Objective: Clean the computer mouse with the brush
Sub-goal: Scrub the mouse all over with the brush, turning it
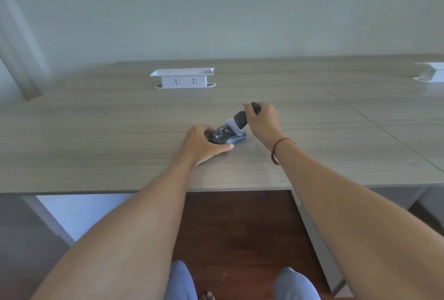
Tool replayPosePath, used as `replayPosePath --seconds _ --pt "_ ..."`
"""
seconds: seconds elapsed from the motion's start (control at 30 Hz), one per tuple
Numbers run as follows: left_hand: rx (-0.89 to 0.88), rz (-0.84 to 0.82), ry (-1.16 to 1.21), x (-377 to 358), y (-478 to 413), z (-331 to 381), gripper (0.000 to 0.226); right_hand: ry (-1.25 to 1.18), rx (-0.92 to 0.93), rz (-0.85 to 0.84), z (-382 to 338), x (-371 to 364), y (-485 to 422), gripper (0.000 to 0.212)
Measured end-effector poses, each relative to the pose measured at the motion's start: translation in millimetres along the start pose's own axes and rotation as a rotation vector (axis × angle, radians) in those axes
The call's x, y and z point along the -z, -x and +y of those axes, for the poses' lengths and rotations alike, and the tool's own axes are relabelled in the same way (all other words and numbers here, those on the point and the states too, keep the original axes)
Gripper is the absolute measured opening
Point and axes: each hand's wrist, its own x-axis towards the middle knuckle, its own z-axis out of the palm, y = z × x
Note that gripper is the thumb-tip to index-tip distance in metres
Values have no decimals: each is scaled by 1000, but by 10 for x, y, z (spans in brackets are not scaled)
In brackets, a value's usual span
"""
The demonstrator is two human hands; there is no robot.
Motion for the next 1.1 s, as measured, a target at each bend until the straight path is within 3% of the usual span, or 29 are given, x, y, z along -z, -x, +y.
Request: replayPosePath --seconds 0.13,0.3,0.4,0.67,0.97,1.1 --pt "-19 22 -6 -9 10 -6 39 -13 15 43 -43 58 -34 32" --pt "-32 30 -24 2 19 14 36 2 8 -51 -73 10 -15 37" --pt "-34 27 -6 -6 22 3 38 8 -53 10 7 33 -7 29" --pt "-53 36 -1 -12 18 -3 33 -61 -80 85 -38 82 -74 31" --pt "-12 81 13 -35 -7 -37 45 113 146 -48 20 7 59 33" --pt "-20 89 -9 -50 6 -32 42 14 136 -5 -110 40 35 34"
